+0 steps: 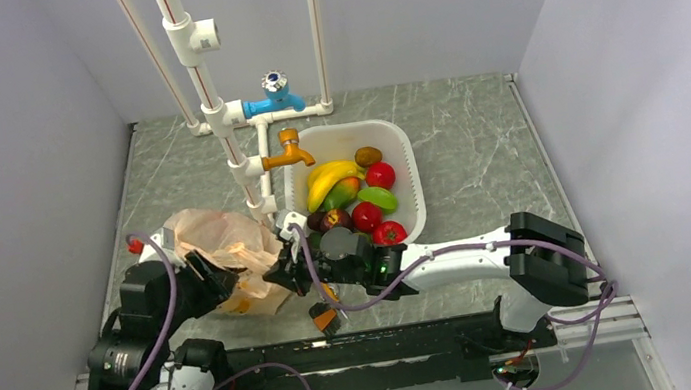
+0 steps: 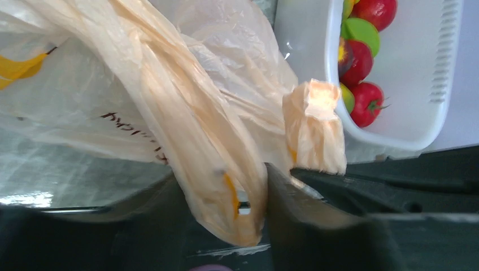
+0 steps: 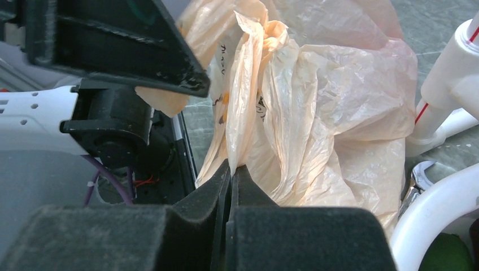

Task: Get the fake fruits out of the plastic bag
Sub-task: Adjust the plastic bag at the center of the board.

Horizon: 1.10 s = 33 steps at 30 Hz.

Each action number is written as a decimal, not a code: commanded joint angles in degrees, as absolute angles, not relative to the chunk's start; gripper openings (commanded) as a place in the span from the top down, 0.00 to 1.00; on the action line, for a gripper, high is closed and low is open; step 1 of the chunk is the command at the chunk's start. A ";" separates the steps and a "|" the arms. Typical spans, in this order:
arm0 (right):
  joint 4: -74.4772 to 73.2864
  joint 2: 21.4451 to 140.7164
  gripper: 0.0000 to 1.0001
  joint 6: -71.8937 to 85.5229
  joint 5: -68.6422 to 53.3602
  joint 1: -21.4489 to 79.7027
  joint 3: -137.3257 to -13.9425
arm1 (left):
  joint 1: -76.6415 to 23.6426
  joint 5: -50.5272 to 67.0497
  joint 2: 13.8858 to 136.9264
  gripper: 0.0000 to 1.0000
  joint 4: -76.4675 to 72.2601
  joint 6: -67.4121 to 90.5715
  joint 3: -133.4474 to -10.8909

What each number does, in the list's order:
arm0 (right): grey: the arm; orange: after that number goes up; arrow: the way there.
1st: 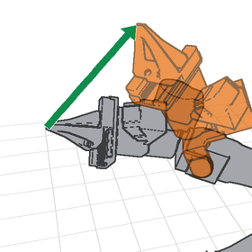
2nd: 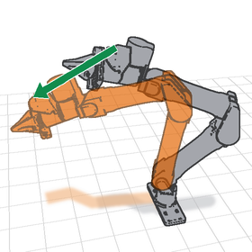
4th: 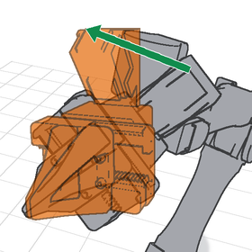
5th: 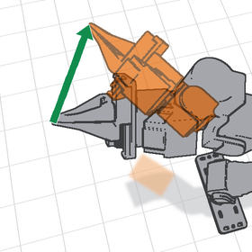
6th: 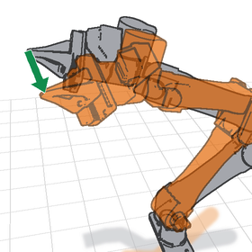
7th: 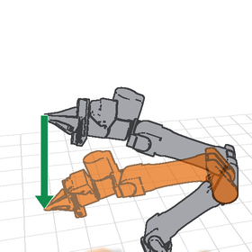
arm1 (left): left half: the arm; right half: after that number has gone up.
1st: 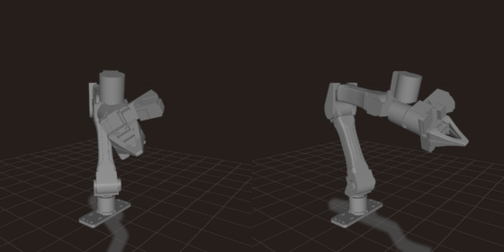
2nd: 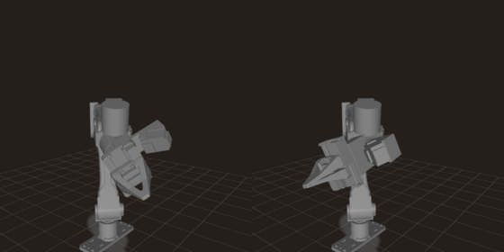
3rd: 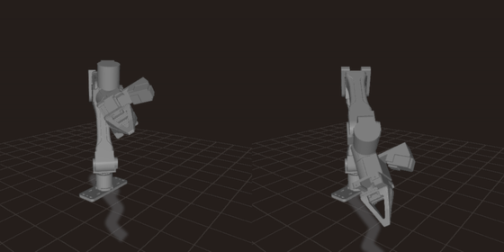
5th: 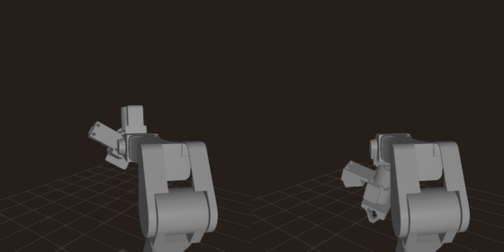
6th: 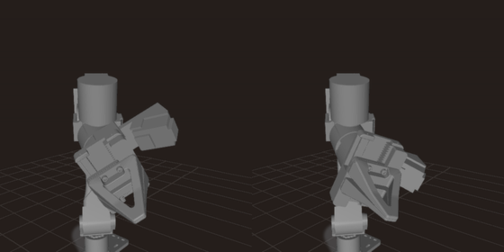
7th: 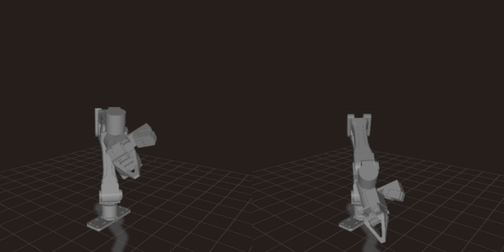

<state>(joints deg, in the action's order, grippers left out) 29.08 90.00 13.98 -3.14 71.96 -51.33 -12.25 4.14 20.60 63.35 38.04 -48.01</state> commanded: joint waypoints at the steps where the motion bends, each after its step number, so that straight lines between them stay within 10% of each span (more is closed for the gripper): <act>1: 31.07 87.92 1.00 14.63 -4.86 71.81 -51.09 | -12.39 4.81 20.73 0.61 53.42 42.32 -47.22; 4: 32.51 88.39 1.00 13.26 -7.78 71.80 -50.07 | -12.39 -2.91 20.14 0.88 52.07 41.23 -52.26; 8: 39.17 89.54 1.00 10.79 -13.44 71.85 -46.57 | -12.39 -15.09 21.90 1.00 49.09 36.32 -59.61; 23: 27.43 95.51 1.00 10.98 -6.48 61.29 -68.13 | -3.40 -20.98 51.90 1.00 42.16 16.68 -81.26; 33: 24.72 93.56 0.97 16.53 -14.11 59.64 -67.48 | 4.66 -14.57 33.76 1.00 43.16 19.45 -62.03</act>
<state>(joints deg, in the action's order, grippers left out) 25.89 95.37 13.26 -10.44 59.00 -69.19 4.16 -17.63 41.58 43.90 18.39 -68.05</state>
